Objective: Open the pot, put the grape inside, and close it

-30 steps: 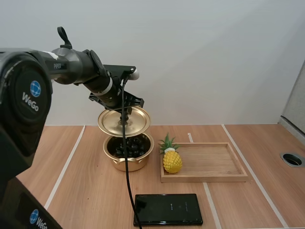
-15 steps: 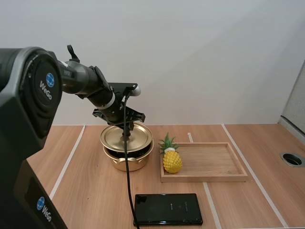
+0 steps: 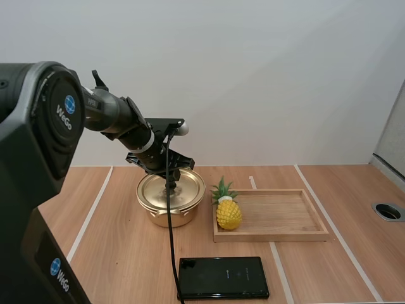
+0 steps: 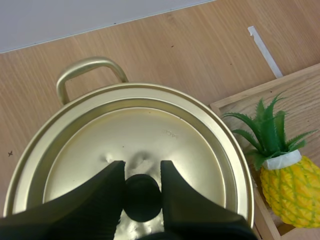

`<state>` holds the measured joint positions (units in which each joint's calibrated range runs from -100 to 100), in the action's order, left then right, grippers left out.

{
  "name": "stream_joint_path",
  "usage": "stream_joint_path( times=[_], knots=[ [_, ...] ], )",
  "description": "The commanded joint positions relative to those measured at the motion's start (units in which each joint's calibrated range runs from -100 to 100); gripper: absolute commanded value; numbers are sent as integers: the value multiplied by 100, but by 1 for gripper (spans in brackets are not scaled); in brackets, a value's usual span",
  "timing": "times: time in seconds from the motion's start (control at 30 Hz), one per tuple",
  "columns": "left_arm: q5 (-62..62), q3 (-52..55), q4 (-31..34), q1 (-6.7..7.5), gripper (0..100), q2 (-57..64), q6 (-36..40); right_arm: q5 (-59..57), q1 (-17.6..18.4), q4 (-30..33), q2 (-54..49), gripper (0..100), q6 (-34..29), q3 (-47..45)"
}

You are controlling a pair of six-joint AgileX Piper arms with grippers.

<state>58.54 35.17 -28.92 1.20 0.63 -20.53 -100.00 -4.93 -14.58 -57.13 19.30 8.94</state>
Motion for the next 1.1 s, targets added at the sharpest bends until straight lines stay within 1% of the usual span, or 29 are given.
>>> stream_joint_path(
  times=[0.0,0.6,0.63,0.67,0.7,0.73,0.8,0.83,0.87,1.07],
  knots=[
    [-209,44,-68,18,0,-15,-40,0,-18,28,-73,0,44,-9],
    [-83,112,-46,18,0,-15,-40,0,-18,28,-73,0,44,-9],
    [-83,112,-46,18,2,-15,-30,0,-18,28,-73,0,44,-9],
    [-83,112,-46,18,8,-15,-8,0,-18,28,-73,0,44,-9],
    [-83,112,-46,18,16,-15,-8,0,-18,28,-73,0,44,-9],
    [-116,112,-46,18,29,-15,-8,0,-18,28,-73,0,44,-9],
    [-152,112,-46,18,60,-15,-8,0,-18,28,-73,0,44,-9],
    [-152,112,-46,18,82,-15,-8,0,-18,28,-73,0,44,-9],
    [-152,112,-46,18,100,-15,-8,0,-18,28,-73,0,44,-9],
    [-378,112,-60,18,100,-3,-113,0,-18,28,-73,0,44,-9]
  ],
)
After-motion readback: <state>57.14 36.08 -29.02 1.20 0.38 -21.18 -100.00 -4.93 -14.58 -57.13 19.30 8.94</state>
